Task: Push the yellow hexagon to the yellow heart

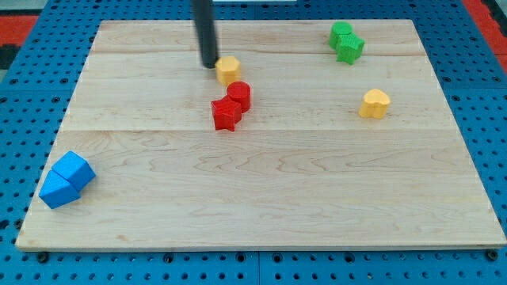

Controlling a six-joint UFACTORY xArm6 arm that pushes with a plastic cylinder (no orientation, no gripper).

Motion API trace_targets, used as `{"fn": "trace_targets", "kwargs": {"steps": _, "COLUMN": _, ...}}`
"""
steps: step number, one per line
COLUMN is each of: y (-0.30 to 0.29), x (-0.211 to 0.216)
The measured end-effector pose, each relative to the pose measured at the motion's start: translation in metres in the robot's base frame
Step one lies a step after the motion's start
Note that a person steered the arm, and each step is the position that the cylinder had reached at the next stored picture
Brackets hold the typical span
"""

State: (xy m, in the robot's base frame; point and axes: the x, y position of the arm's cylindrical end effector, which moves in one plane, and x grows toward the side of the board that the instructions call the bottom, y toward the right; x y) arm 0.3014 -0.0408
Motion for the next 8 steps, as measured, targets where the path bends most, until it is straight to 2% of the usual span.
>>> {"fn": "trace_targets", "kwargs": {"steps": 1, "y": 0.054, "x": 0.011}}
{"fn": "trace_targets", "kwargs": {"steps": 2, "y": -0.007, "x": 0.008}}
{"fn": "trace_targets", "kwargs": {"steps": 3, "y": 0.038, "x": 0.033}}
{"fn": "trace_targets", "kwargs": {"steps": 4, "y": 0.122, "x": 0.058}}
{"fn": "trace_targets", "kwargs": {"steps": 5, "y": 0.154, "x": 0.082}}
{"fn": "trace_targets", "kwargs": {"steps": 6, "y": 0.098, "x": 0.083}}
{"fn": "trace_targets", "kwargs": {"steps": 7, "y": 0.09, "x": 0.117}}
{"fn": "trace_targets", "kwargs": {"steps": 8, "y": 0.132, "x": 0.139}}
